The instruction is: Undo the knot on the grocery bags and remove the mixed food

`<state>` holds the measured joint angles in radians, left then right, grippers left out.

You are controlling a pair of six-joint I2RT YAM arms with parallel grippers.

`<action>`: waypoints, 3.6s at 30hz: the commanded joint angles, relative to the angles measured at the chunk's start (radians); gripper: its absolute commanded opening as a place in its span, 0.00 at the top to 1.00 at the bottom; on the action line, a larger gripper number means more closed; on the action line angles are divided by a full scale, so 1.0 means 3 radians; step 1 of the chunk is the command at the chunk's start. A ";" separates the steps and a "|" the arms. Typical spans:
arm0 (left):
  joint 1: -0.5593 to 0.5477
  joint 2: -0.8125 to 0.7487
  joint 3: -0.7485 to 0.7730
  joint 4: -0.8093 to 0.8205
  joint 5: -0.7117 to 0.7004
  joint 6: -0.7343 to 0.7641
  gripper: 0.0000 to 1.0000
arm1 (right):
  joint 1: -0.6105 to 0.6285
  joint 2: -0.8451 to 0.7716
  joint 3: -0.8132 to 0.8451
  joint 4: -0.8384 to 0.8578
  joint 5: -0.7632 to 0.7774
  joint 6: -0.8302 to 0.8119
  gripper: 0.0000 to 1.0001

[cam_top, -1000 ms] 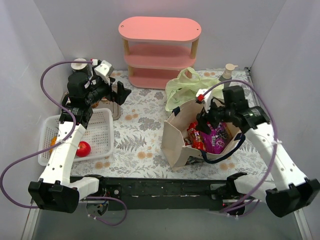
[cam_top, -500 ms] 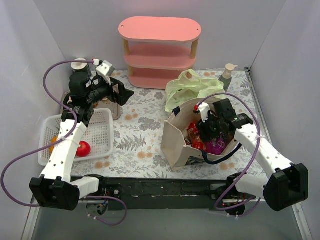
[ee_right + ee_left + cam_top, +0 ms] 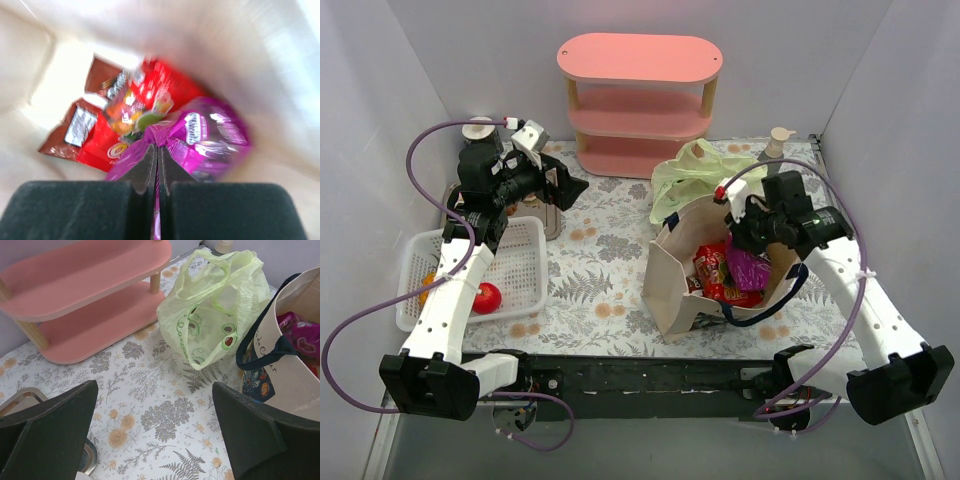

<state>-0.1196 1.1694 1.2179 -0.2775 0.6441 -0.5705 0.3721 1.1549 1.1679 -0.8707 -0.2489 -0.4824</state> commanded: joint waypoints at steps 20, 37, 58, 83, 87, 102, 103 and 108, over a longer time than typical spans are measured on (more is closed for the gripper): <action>-0.0848 0.0622 0.0807 0.0087 0.0814 0.0177 0.02 | 0.0017 -0.0475 0.1481 0.0518 -0.1318 -0.0494 0.99; -0.1616 0.1333 0.1776 -0.0292 0.0418 0.0929 0.02 | 0.0012 0.0195 0.2014 0.1026 -0.1635 -0.0458 0.99; -0.1176 0.0791 0.1355 -0.0502 0.0685 0.0859 0.02 | 0.0017 0.0328 0.1727 0.1629 -0.1763 -0.0116 0.99; -0.0682 0.1149 0.1192 0.0587 0.0870 -0.1225 1.00 | -0.0105 0.0287 0.1491 0.2769 -0.0118 0.0749 0.36; -0.0246 0.1276 0.1248 0.0730 0.0773 -0.1891 1.00 | -0.0156 0.0307 0.1573 0.2800 0.0261 0.0458 0.32; 0.0112 0.2038 0.0854 0.2494 0.0854 -0.3876 1.00 | -0.0223 0.0588 0.1961 0.1983 0.0722 -0.0192 0.26; 0.0122 0.2084 0.0870 0.2697 0.0865 -0.3952 1.00 | -0.0223 0.0644 0.1992 0.1931 0.0732 -0.0212 0.26; 0.0184 0.2401 0.1033 0.3164 0.0906 -0.4254 1.00 | -0.0228 0.0732 0.2033 0.1803 0.0758 -0.0314 0.26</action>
<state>-0.0853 1.8904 1.4540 0.3931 0.8799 -1.7092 0.3088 1.3636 1.7340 -0.2939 -0.0517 -0.5301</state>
